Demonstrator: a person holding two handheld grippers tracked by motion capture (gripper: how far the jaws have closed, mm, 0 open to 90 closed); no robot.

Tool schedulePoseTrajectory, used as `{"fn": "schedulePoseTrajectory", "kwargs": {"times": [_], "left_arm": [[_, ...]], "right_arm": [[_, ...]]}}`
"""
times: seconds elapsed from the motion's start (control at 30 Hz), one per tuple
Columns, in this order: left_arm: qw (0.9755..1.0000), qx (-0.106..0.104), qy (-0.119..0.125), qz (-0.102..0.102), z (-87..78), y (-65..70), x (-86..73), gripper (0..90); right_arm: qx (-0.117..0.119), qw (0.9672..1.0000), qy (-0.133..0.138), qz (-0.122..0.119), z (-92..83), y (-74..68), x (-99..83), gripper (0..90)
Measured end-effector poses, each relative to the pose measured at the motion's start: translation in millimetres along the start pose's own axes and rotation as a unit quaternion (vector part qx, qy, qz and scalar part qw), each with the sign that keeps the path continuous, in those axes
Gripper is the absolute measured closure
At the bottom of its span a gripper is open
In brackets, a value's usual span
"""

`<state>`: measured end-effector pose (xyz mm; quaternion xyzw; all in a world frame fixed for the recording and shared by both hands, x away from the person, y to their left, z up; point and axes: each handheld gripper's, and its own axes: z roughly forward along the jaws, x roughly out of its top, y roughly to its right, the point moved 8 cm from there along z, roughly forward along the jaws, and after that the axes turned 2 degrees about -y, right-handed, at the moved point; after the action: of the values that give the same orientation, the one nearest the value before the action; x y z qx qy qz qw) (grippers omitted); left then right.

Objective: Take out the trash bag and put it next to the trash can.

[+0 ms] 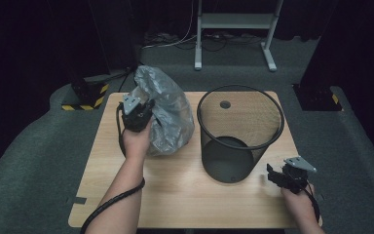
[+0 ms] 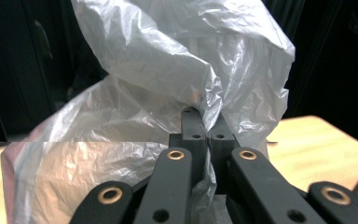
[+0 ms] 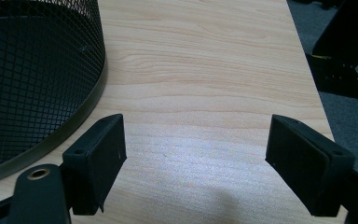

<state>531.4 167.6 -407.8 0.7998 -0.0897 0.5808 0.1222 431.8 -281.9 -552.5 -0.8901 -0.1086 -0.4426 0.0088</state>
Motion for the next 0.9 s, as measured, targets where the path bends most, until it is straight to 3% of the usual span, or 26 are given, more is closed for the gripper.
{"fn": "schedulePoseTrajectory", "kwargs": {"times": [0.17,0.33,0.4,0.43,0.67,0.87,0.9], "left_arm": [[0.9988,-0.016,-0.046,0.009,15.7,11.9,-32.0,88.2],[0.9965,-0.034,-0.076,0.008,23.0,23.4,-45.7,82.8],[0.9964,-0.035,-0.077,0.012,22.0,23.5,-45.0,78.9],[0.9965,-0.041,-0.073,0.001,20.7,25.9,-42.9,74.7],[0.9980,-0.048,-0.040,-0.011,4.1,29.2,-24.0,40.0],[0.9974,-0.065,-0.031,-0.004,-15.4,33.4,-16.1,25.8],[0.9972,-0.068,-0.028,-0.011,-19.5,34.1,-15.2,24.3]], "right_arm": [[0.000,1.0000,0.000,0.004,-0.1,2.1,-0.2,19.8],[0.003,1.0000,-0.003,0.001,0.2,1.6,-1.5,19.8],[0.003,1.0000,-0.002,0.003,-0.1,1.3,-0.5,19.8],[0.003,1.0000,-0.001,0.003,-0.3,0.8,0.0,19.8],[0.007,0.9999,-0.009,0.003,2.1,-1.7,-3.3,19.8],[0.012,0.9998,-0.016,-0.001,4.3,-3.5,-5.7,19.8],[0.012,0.9998,-0.015,-0.001,4.7,-3.7,-5.5,19.8]]}}
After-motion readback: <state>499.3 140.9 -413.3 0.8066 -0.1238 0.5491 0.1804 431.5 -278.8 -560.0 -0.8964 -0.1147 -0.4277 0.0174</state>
